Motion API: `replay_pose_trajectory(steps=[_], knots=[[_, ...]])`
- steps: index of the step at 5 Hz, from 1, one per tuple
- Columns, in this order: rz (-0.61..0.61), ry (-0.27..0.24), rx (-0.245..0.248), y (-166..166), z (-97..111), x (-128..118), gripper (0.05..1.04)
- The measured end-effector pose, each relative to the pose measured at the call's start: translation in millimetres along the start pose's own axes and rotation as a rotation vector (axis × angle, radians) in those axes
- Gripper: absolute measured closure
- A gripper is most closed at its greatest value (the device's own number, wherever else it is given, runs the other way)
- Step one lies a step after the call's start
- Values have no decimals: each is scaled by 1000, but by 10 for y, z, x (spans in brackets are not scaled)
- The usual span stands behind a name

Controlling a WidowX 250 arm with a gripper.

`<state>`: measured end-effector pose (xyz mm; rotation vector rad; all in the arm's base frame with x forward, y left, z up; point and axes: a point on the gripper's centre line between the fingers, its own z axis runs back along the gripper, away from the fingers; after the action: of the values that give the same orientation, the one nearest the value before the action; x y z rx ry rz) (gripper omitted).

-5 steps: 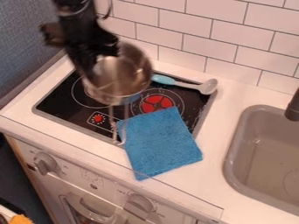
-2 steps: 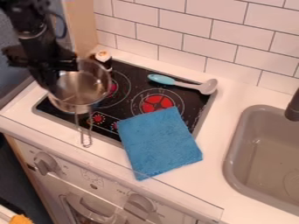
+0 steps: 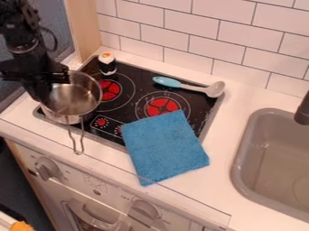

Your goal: Moved the silver pot to the left bottom corner of the stove

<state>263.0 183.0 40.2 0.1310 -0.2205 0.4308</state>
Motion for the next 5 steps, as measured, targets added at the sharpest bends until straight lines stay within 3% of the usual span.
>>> replay_pose_trajectory(steps=[2,3,4,5], knots=[[-4,-3,-33,18,-202,150,979],[-8,4,-24,39,-188,174,803],[-17,18,-31,20,-187,152,497],[-40,-2,-30,-100,-138,178,189]])
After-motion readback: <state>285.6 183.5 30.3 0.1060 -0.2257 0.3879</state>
